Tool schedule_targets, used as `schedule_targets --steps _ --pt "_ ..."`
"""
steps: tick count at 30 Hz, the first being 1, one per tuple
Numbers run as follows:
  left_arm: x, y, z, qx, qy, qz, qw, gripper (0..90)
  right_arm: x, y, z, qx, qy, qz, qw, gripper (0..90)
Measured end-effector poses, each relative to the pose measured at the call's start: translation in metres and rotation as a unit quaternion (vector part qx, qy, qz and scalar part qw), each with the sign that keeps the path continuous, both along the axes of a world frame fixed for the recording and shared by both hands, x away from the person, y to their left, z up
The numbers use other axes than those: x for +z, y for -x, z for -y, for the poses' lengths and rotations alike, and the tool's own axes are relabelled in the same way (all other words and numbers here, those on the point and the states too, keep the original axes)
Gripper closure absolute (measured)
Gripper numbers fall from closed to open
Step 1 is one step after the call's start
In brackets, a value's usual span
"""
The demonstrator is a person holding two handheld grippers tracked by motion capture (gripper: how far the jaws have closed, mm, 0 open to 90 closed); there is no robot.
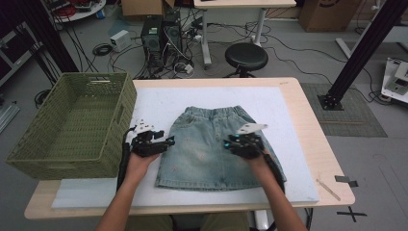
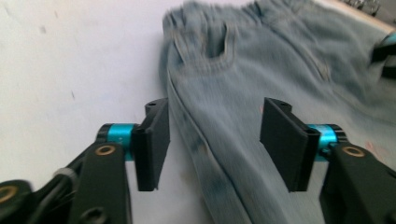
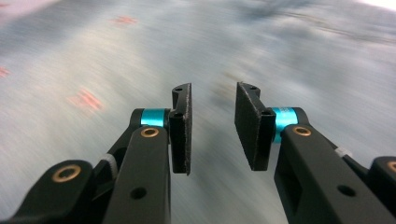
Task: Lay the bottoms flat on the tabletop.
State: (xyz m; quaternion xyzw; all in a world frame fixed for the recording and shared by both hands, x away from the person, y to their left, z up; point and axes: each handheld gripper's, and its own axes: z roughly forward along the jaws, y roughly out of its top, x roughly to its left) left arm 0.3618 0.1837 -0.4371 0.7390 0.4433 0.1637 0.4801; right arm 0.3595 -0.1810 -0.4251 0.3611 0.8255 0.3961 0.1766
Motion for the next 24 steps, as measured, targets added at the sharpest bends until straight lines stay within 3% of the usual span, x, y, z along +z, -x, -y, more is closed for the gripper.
schedule_targets --steps 2,4,6,8,9,10,12,16,18,19,20,21,22,23,24 --pt "-0.003 0.007 0.000 0.001 -0.006 -0.004 1.0000 49.5 0.002 0.006 0.029 -0.046 0.006 0.006 0.9989 73.7" --pt "-0.006 0.012 0.000 0.003 -0.013 -0.012 0.9998 52.6 0.001 0.008 0.053 -0.089 0.034 0.003 0.9954 81.4" --pt "-0.009 0.015 0.001 0.004 -0.014 -0.019 0.9997 52.6 -0.004 0.008 0.067 -0.120 0.063 -0.006 0.9908 81.9" --pt "-0.011 0.017 0.001 0.007 -0.019 -0.019 0.9996 52.6 -0.011 0.008 0.074 -0.123 0.086 -0.015 0.9885 86.0" --pt "-0.011 0.017 0.001 0.010 -0.018 -0.019 0.9996 52.6 -0.011 0.008 0.074 -0.123 0.086 -0.015 0.9885 86.0" --pt "-0.011 0.017 0.001 0.011 -0.018 -0.020 0.9996 52.6 -0.018 0.010 0.078 -0.122 0.112 -0.017 0.9861 89.7" --pt "-0.011 0.018 0.000 0.011 -0.019 -0.021 0.9995 52.6 -0.019 0.014 0.083 -0.118 0.103 -0.014 0.9875 90.0" --pt "-0.011 0.022 -0.002 0.008 -0.013 -0.019 0.9997 52.6 -0.018 0.021 0.088 -0.117 0.110 -0.020 0.9868 89.0" --pt "-0.011 0.025 -0.003 0.002 -0.012 -0.023 0.9997 52.1 -0.012 0.026 0.096 -0.116 0.073 -0.025 0.9903 79.3" --pt "-0.012 0.026 -0.003 0.000 -0.014 -0.025 0.9996 52.0 -0.006 0.034 0.102 -0.108 0.021 -0.021 0.9937 69.1" --pt "-0.012 0.027 -0.003 -0.001 -0.014 -0.027 0.9995 52.0 -0.006 0.034 0.102 -0.108 0.021 -0.021 0.9937 69.1" --pt "-0.013 0.028 -0.003 -0.003 -0.015 -0.031 0.9994 52.1 -0.005 0.036 0.102 -0.105 0.013 -0.021 0.9942 63.5" --pt "-0.013 0.028 -0.002 -0.003 -0.017 -0.032 0.9993 52.3 -0.006 0.040 0.099 -0.097 0.029 -0.026 0.9945 58.5" --pt "-0.013 0.029 -0.002 -0.005 -0.019 -0.035 0.9992 52.3 -0.006 0.040 0.099 -0.097 0.029 -0.026 0.9945 58.5" --pt "-0.012 0.029 -0.001 -0.006 -0.021 -0.040 0.9989 52.9 -0.007 0.042 0.097 -0.103 0.059 -0.020 0.9927 56.4"
